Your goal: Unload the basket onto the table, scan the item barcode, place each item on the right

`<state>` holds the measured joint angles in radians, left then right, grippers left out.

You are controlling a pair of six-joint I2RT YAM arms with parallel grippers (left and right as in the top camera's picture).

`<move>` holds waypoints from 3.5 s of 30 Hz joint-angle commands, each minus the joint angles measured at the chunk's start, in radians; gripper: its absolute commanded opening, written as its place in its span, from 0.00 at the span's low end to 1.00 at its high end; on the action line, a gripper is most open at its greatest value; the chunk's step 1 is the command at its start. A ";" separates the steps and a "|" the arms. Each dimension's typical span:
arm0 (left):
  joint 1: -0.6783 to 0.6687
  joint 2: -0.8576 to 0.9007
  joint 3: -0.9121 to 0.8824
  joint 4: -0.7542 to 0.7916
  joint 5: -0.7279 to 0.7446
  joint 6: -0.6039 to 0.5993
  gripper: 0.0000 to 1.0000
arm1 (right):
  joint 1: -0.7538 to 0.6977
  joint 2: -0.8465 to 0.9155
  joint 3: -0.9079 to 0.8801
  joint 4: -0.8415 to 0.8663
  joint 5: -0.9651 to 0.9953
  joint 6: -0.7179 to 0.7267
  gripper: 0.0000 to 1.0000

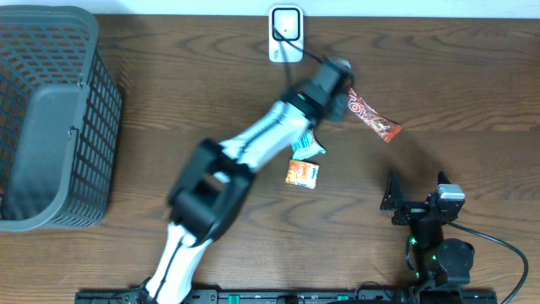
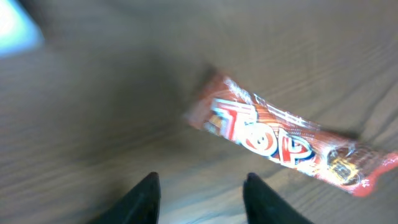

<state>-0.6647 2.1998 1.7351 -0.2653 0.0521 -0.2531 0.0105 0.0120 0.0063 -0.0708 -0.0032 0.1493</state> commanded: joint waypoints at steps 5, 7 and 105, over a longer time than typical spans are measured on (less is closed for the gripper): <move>0.082 -0.417 0.003 -0.123 -0.021 0.149 0.66 | -0.002 -0.005 -0.001 -0.004 0.005 0.010 0.99; 0.085 -0.507 0.003 -0.151 -0.065 0.183 0.73 | -0.002 -0.005 -0.001 -0.004 0.005 0.010 0.99; 0.266 -1.419 -0.209 -0.119 -0.797 0.517 0.98 | 0.327 2.033 1.415 -0.694 -0.444 0.134 0.01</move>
<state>-0.4057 0.7853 1.5280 -0.3885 -0.7536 0.2802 0.3668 2.0533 1.4109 -0.6937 -0.3428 0.1967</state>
